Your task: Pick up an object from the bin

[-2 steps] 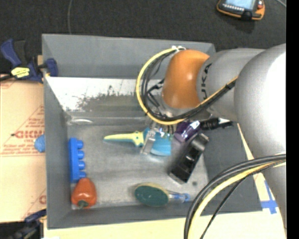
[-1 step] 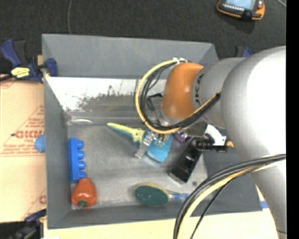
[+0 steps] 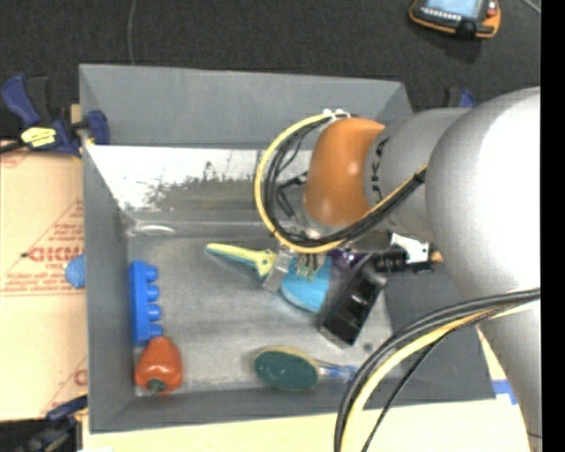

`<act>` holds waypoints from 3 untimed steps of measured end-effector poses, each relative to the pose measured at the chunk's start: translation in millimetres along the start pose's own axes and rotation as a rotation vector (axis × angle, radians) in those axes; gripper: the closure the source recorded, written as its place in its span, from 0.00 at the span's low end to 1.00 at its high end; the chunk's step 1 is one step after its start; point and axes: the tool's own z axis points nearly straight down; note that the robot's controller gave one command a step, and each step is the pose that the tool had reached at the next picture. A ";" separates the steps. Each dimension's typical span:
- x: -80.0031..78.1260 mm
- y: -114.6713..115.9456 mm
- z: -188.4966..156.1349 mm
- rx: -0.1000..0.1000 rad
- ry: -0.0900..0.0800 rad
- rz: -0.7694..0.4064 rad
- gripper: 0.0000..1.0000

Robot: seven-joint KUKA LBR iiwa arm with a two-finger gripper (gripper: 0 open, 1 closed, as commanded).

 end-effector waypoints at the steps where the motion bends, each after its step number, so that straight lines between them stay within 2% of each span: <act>1: 0.0 0.0 0.0 0.000 0.000 0.000 1.00; 3: -0.8 -0.2 -24.7 -0.001 -0.001 -0.001 1.00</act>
Offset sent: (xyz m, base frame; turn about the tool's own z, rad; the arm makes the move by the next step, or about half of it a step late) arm -0.0001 -0.0002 0.0266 -0.0004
